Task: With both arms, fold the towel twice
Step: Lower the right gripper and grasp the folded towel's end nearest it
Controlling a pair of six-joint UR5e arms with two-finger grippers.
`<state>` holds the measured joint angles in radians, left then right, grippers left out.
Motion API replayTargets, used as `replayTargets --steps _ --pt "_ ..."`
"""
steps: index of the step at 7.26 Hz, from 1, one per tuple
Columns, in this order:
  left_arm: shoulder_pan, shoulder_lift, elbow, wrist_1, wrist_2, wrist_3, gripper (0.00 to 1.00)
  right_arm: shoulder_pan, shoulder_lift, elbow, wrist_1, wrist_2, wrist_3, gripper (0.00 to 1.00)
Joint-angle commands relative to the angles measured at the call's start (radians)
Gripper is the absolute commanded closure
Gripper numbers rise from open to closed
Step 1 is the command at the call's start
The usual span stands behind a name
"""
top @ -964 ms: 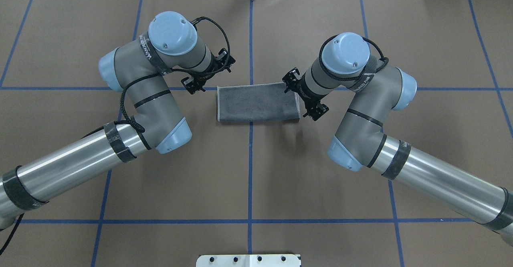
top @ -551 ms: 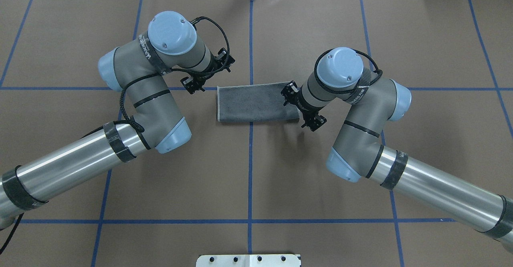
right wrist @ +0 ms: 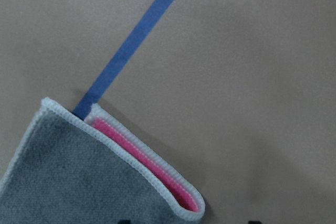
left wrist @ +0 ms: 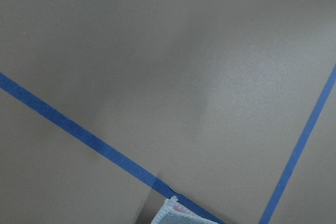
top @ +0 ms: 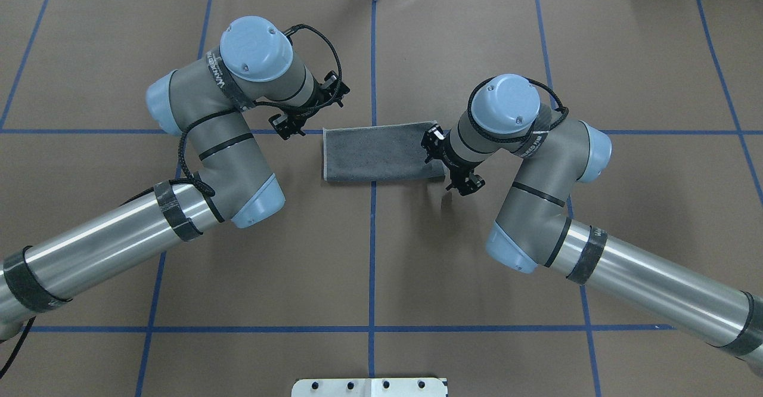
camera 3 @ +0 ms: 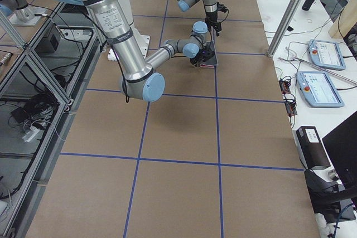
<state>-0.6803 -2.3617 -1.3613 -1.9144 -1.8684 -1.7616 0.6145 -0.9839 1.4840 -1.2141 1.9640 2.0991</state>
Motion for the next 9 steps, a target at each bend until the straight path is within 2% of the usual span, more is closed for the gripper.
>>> replayTargets --steps 1,2,3,6,9 --pt "-0.001 0.001 -0.001 0.0 0.0 0.001 0.01 0.001 -0.002 -0.005 -0.001 -0.01 0.013 0.33" --pt "0.001 0.001 -0.001 0.0 0.0 0.001 0.01 0.01 -0.004 -0.008 -0.001 -0.016 0.013 0.33" --pt "0.001 0.001 -0.001 0.0 0.0 0.001 0.01 0.013 -0.001 -0.008 -0.002 -0.016 0.016 0.41" --pt "0.001 0.002 -0.001 -0.002 0.0 0.002 0.01 0.014 -0.001 -0.01 0.001 -0.016 0.059 1.0" --pt "-0.001 0.004 0.001 -0.002 0.0 0.001 0.01 0.014 -0.002 0.002 0.004 -0.014 0.053 1.0"
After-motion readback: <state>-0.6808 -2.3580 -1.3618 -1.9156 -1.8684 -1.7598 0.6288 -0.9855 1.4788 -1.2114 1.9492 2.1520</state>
